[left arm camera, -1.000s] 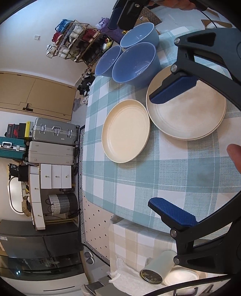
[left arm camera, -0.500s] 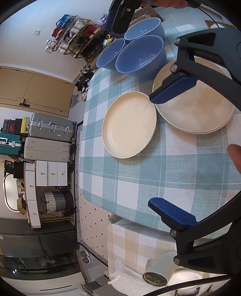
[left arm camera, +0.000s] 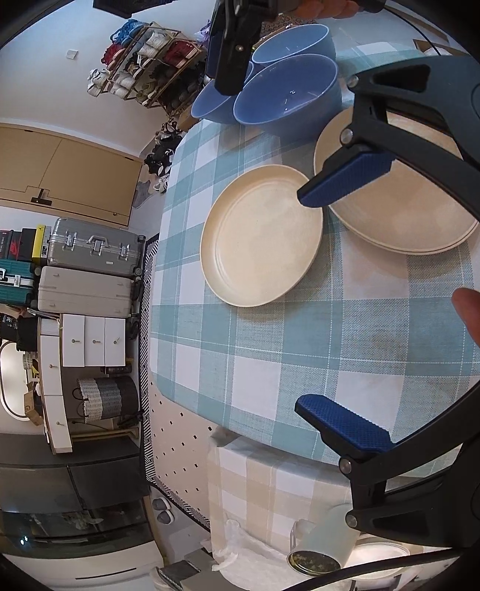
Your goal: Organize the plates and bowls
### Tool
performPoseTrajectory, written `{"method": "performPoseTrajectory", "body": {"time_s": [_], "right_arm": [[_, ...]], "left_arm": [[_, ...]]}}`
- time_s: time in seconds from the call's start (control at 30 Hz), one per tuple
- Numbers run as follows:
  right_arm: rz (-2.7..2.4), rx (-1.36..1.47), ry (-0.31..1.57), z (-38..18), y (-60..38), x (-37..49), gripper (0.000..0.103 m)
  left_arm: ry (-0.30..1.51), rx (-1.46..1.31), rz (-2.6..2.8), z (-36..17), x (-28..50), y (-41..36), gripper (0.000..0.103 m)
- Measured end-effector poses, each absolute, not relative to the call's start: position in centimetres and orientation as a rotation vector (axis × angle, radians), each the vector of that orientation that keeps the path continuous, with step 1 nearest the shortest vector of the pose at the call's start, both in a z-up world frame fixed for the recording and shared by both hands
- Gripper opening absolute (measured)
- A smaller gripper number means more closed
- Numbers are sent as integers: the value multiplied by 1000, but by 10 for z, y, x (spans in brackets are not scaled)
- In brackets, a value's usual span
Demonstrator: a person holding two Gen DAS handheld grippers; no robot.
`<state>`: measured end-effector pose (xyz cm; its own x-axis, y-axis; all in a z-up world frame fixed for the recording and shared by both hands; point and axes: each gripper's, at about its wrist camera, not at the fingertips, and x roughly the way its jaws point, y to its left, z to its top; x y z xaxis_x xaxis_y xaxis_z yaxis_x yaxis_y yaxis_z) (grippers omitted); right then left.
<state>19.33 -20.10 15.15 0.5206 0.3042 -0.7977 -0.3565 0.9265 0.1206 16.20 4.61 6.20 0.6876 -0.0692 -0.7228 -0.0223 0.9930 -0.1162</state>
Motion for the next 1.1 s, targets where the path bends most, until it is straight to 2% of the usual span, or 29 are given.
{"method": "performPoseTrajectory", "body": {"time_s": [1.1], "right_arm": [[365,-208,1131,80,-174,289,100]], "left_arm": [[943,-173,-16,3,239,53,101]]}}
